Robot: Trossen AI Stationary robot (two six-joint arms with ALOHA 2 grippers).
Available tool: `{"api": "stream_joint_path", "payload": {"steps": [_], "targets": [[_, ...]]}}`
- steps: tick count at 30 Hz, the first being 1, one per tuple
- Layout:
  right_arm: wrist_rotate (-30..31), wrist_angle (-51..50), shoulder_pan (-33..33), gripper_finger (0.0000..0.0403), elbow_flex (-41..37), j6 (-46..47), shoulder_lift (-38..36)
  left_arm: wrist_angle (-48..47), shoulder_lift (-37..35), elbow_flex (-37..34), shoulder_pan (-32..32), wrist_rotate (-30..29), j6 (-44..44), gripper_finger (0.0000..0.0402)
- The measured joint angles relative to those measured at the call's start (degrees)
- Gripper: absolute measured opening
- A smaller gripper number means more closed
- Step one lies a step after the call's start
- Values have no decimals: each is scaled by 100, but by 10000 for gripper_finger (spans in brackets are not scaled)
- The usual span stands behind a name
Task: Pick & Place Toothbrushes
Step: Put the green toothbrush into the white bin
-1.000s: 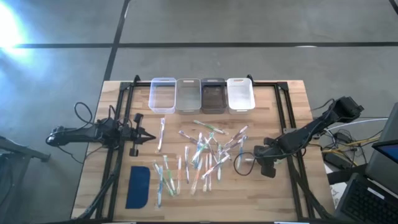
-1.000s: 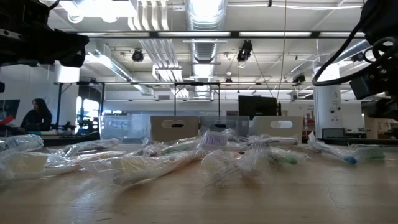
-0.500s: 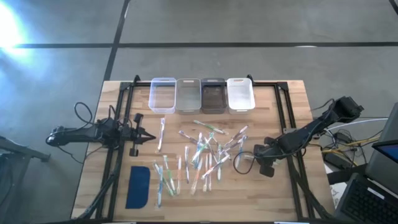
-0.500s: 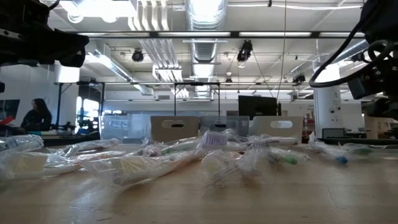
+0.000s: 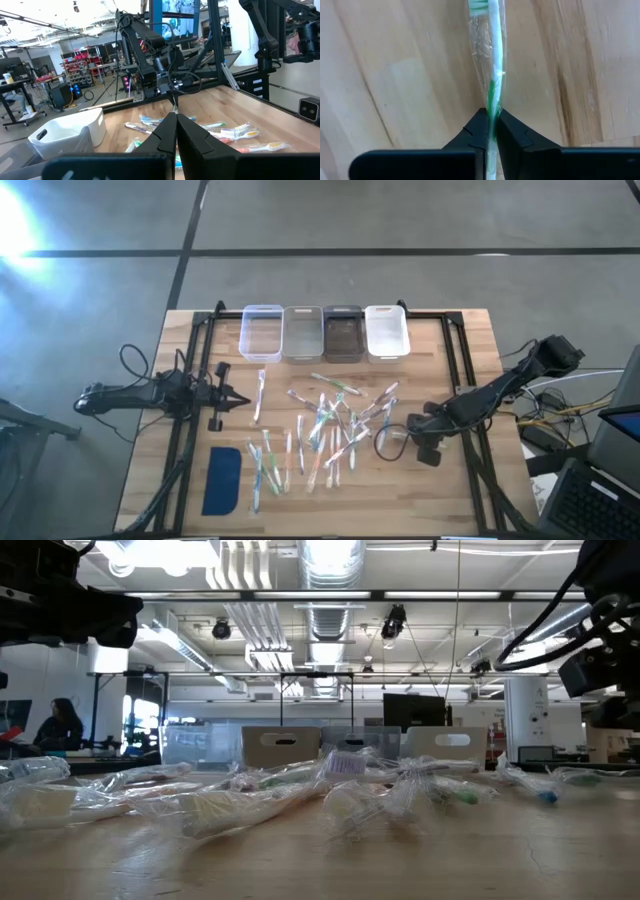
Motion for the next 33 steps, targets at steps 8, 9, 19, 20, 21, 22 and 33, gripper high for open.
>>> {"api": "stream_joint_path", "payload": {"steps": [8,9,19,20,21,22,33], "targets": [[35,-25,-2,19,474,-22,0,0,0,0,-2,0,0,14],[74,-27,-2,19,537,-23,0,0,2,0,-2,0,2,14],[1794,-8,-130,19,1011,527,-4,0,2,0,-2,0,2,14],[2002,-8,-195,19,1035,709,-4,1,1,0,-2,0,1,14],[2179,-8,-269,19,1059,888,-4,1,1,0,-2,0,1,14],[2319,-8,-355,19,1080,1060,-4,0,2,0,-2,0,2,14],[2545,254,-1542,20,1247,1483,-4,1,1,0,-7,0,1,14]]}}
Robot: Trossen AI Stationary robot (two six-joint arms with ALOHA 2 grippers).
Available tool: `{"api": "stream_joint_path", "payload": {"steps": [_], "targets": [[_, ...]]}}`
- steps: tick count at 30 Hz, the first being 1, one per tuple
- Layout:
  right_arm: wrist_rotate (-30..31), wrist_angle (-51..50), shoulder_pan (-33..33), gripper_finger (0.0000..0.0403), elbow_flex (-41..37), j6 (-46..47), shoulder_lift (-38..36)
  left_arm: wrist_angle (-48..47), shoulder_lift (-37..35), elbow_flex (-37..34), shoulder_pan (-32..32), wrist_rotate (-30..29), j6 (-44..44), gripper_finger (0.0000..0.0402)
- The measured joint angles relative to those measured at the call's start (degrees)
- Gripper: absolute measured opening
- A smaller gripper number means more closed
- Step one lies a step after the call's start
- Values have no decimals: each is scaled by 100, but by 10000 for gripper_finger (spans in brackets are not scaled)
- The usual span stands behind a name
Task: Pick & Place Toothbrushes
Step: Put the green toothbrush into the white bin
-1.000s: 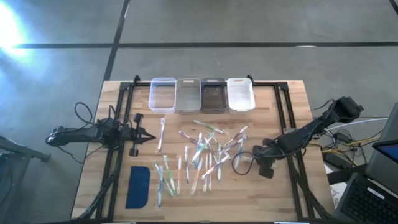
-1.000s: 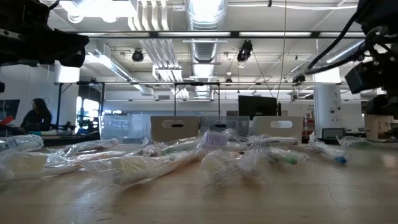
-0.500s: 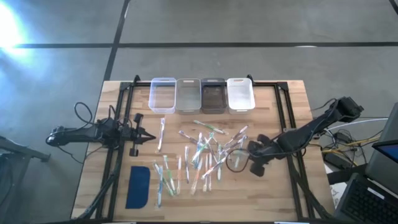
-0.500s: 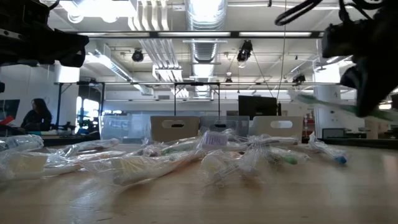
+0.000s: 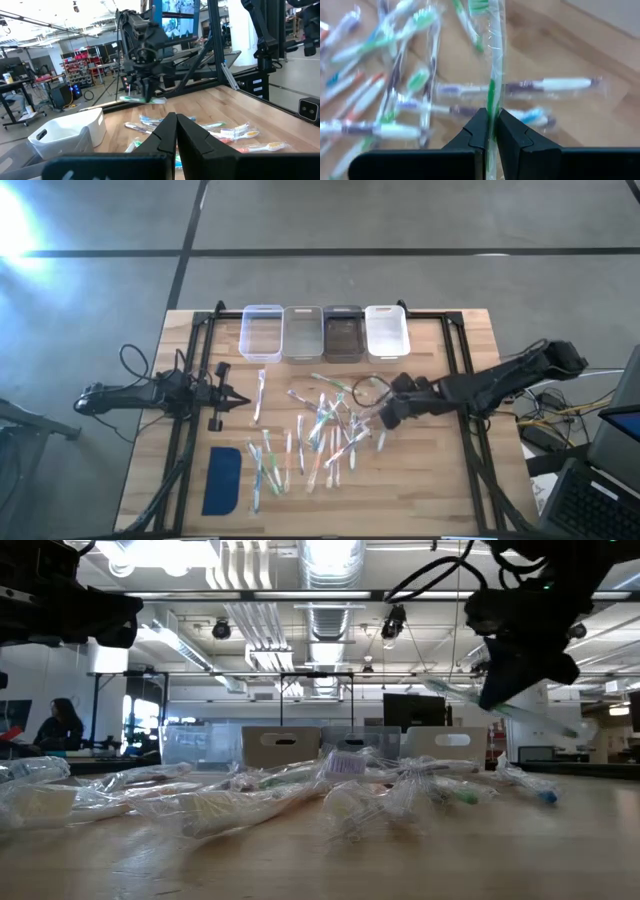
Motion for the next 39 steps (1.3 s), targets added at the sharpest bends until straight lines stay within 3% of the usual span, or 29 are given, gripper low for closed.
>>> {"api": "stream_joint_path", "payload": {"steps": [10,15,23,32,39], "targets": [[-106,102,-907,20,170,-822,-4,-1,-1,0,1,0,0,14],[231,135,-1362,20,269,-1229,-4,0,1,0,2,0,0,14],[271,823,-2147,20,397,-2143,-4,-1,1,0,2,0,1,14],[-427,788,-3177,20,837,-2873,-2,-1,1,0,7,1,1,14],[-488,773,-3726,20,1171,-3308,4,-1,0,0,6,0,1,14]]}}
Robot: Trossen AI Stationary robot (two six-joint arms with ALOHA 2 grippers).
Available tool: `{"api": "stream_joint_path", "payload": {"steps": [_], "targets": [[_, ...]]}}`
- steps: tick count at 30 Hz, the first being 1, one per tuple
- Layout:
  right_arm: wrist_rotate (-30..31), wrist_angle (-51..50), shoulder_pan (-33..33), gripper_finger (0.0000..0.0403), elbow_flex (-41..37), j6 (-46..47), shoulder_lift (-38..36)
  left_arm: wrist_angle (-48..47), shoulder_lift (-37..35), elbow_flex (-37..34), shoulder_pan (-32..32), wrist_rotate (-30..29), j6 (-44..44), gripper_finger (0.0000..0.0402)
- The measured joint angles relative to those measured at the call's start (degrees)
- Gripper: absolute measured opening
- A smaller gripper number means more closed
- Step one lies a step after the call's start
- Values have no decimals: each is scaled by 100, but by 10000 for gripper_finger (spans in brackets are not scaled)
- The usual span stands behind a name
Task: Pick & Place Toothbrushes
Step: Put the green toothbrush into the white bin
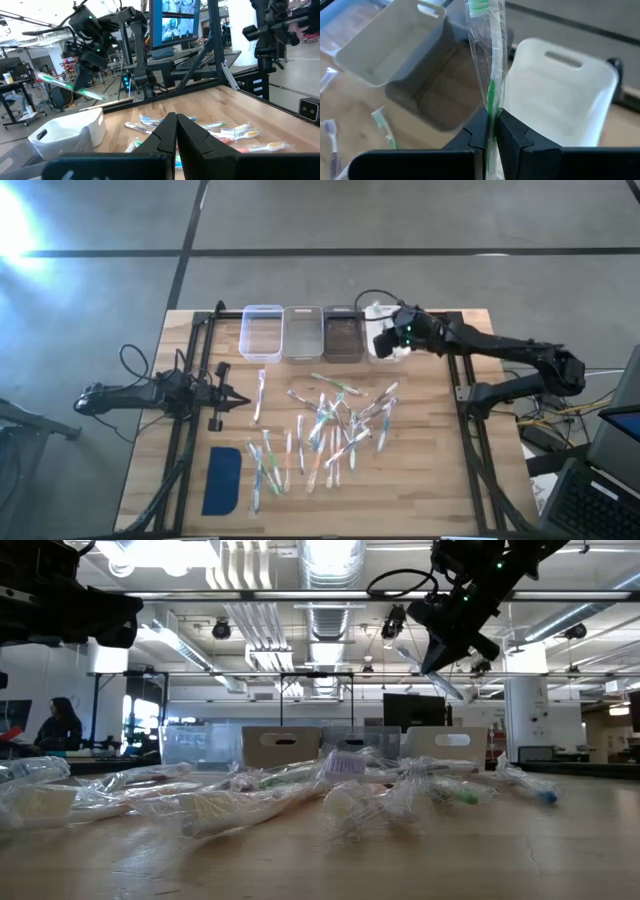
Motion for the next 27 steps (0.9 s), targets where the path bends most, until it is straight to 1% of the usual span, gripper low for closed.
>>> {"api": "stream_joint_path", "payload": {"steps": [4,19,23,27], "targets": [[-107,3,-264,20,99,-227,0,0,0,0,-2,1,0,14],[-287,87,-905,20,66,-351,11,-1,1,0,-2,0,-2,14],[-519,275,-1017,20,136,-643,248,0,-1,0,-6,0,0,14],[-595,206,-1033,20,506,-829,719,-1,-1,0,-6,0,0,14]]}}
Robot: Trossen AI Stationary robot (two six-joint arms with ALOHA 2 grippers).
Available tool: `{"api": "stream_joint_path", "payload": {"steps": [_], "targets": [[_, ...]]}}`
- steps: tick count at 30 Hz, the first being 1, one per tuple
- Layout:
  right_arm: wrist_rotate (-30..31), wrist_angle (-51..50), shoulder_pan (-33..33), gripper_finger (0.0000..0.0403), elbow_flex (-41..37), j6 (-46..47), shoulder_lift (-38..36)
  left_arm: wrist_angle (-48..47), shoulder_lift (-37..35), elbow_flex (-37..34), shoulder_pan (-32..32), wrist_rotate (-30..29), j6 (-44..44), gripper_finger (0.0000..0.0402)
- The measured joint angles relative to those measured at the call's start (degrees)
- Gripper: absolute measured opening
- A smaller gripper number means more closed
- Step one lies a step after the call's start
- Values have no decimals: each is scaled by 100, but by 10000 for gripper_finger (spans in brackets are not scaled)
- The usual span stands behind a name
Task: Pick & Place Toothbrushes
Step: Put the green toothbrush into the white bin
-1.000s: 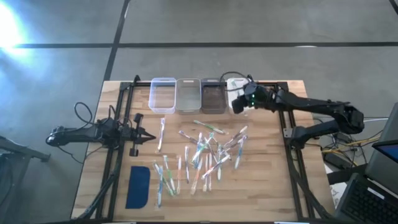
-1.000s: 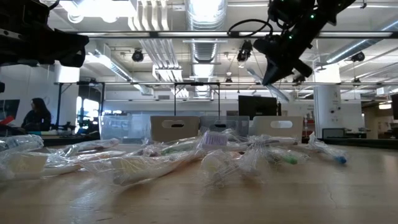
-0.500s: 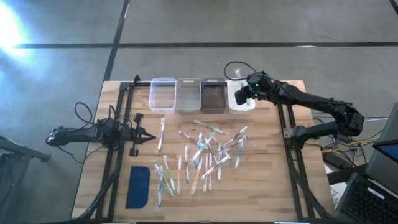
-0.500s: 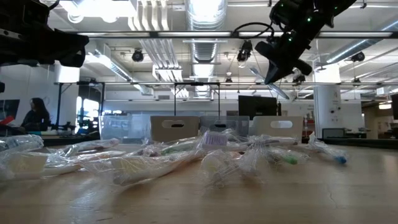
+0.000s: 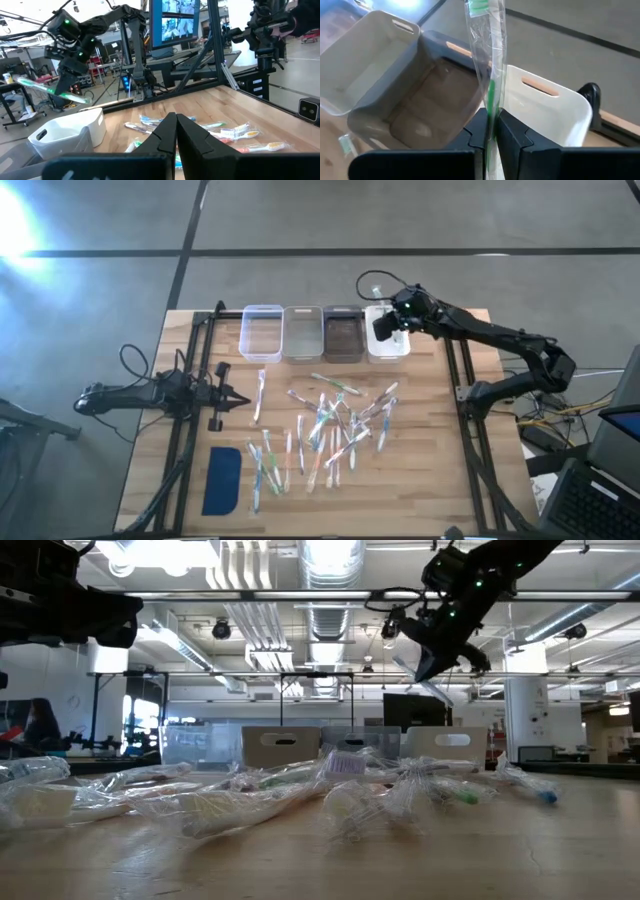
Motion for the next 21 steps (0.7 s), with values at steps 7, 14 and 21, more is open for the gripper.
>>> {"api": "stream_joint_path", "payload": {"steps": [7,14,21], "targets": [[5,-1377,-20,20,1121,-185,998,2,2,0,0,0,-1,14],[10,-2400,-43,20,1843,-177,1638,2,2,0,2,0,0,14],[-9,-2772,-94,20,2006,118,1830,2,2,0,2,0,-2,14]]}}
